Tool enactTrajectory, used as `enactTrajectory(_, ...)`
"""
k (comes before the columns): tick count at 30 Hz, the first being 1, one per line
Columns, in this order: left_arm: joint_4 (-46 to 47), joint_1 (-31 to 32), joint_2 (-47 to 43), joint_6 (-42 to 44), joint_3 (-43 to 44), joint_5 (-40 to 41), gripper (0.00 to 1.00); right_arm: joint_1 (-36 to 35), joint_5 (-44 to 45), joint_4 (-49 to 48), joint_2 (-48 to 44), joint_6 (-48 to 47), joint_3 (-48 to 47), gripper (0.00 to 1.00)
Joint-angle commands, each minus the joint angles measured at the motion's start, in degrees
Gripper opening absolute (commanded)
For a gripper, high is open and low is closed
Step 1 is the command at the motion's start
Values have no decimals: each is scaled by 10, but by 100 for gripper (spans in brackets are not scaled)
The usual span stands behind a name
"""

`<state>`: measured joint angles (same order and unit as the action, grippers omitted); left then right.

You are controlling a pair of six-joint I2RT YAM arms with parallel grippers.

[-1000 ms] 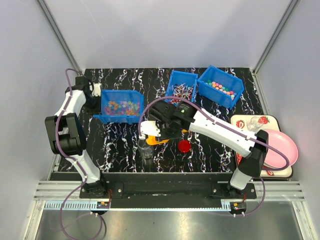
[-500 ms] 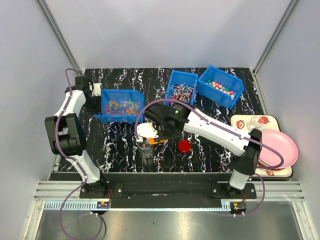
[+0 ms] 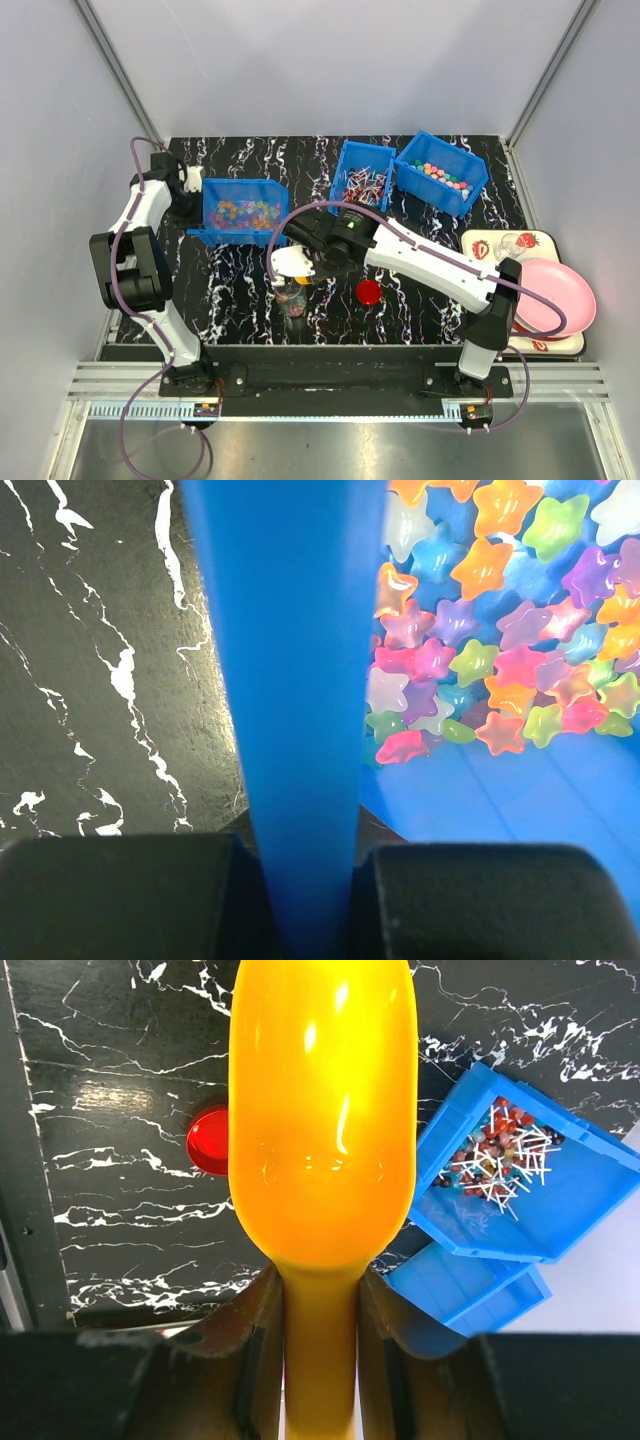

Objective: Pack the candies
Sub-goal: Place the fake candies in the packing bottle.

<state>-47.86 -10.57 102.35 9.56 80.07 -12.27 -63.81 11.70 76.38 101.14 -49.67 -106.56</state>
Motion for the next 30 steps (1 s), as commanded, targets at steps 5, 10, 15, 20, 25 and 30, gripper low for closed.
enactTrajectory(5,36,-4,-50,-10,8,-55,0,-11,46,6,-7,-24,-36,0)
enactTrajectory(10,33,-4,-52,-10,10,-57,0,1,79,-68,-4,-30,-58,0)
enactTrajectory(15,22,-3,-55,-7,21,-60,0,45,107,-133,28,-71,-81,0)
enactTrajectory(20,14,1,-59,-10,32,-49,0,92,100,-178,88,-121,-147,0)
enactTrajectory(25,9,2,-58,-18,36,-117,0,108,102,-179,184,-167,-240,0)
enactTrajectory(30,-12,-1,-21,-38,59,-152,0,127,86,-163,259,-142,-423,0)
